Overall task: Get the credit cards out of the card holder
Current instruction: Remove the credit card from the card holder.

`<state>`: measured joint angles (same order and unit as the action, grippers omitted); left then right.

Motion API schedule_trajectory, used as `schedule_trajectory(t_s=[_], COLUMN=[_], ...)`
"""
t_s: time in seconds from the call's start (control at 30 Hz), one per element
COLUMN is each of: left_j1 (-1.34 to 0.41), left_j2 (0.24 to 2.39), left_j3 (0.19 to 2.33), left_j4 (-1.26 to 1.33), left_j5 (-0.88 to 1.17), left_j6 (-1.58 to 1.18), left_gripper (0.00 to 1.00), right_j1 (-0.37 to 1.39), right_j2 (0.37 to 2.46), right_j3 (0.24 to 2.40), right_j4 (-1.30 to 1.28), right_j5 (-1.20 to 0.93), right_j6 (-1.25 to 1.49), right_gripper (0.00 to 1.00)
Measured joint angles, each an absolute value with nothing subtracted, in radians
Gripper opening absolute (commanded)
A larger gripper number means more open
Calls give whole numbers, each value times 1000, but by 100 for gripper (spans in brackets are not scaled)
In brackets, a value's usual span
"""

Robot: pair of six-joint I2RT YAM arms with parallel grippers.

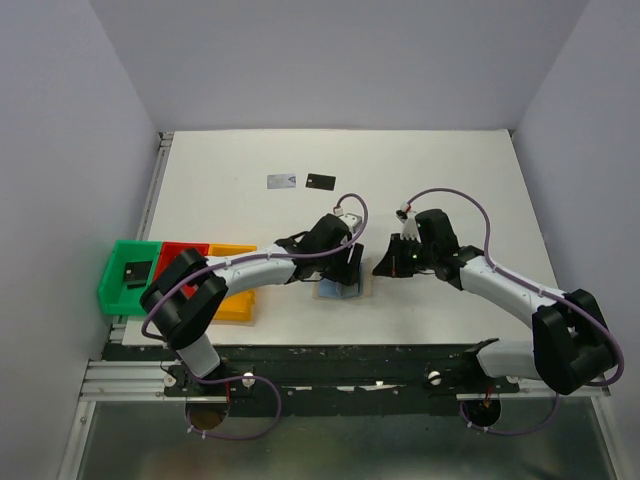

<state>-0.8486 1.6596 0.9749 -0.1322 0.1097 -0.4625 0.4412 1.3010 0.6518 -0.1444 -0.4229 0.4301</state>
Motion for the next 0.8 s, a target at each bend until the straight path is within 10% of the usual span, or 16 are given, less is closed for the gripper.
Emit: schedule_trajectory(t_s=[0.8], left_j1=[-830], left_j2=[1499], left_j3=[786], left_j4=[-168], left_j5=[-121], left_j6=[-555], left_gripper=[68], right_j1=[441], right_j2=[1301], right_j3=[644], right_j4=[-150], right_j5=[-405], right_j6=[430], right_gripper=[0])
